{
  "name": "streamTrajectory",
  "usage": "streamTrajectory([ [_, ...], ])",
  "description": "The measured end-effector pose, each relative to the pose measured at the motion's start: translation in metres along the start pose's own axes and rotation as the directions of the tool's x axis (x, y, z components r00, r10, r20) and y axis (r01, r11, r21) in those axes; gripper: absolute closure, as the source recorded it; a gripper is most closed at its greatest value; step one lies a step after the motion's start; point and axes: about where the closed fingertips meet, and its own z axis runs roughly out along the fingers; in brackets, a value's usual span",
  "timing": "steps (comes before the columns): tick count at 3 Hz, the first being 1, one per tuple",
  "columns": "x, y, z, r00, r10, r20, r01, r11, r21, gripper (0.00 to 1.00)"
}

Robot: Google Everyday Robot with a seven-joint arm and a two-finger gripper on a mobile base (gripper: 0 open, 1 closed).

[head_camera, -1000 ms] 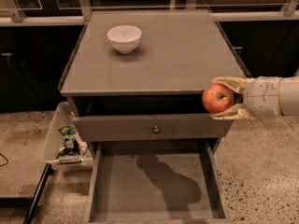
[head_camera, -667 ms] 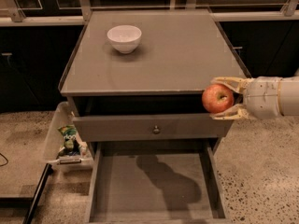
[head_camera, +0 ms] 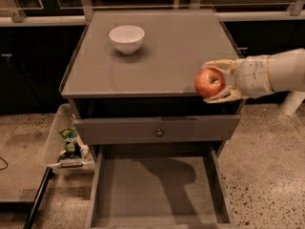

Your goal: Pick apple from middle drawer and place on counter

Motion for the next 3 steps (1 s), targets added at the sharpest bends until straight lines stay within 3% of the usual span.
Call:
streamTrajectory([
  [2,-0.005,-0.069,0.033,0.994,-0.048,0.102,0.054,0.9968,-0.058,1.00],
  [3,0.004,-0.092,0.054,0.992,-0.024,0.125,0.035,0.9959,-0.083,1.00],
])
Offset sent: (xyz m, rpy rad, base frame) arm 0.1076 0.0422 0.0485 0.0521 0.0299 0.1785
